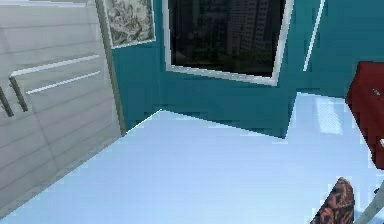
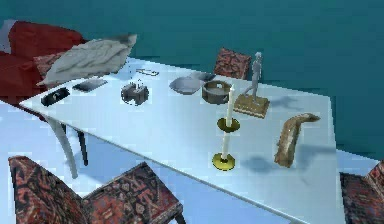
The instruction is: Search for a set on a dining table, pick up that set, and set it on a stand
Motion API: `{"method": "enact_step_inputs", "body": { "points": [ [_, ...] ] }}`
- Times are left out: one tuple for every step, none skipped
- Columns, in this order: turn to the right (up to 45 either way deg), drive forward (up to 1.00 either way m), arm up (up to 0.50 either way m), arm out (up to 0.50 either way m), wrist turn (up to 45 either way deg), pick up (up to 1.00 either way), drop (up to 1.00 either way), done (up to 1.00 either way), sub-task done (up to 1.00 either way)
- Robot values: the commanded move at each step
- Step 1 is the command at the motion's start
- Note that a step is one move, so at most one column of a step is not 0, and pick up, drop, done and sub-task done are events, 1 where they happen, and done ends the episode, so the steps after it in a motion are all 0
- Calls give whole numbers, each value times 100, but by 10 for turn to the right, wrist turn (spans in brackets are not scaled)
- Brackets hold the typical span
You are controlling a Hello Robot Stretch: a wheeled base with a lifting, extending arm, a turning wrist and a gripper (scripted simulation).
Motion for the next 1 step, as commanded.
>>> {"method": "enact_step_inputs", "body": {
  "points": [
    [-120, 0, 0, 0, 0, 0, 0, 0, 0]
  ]
}}
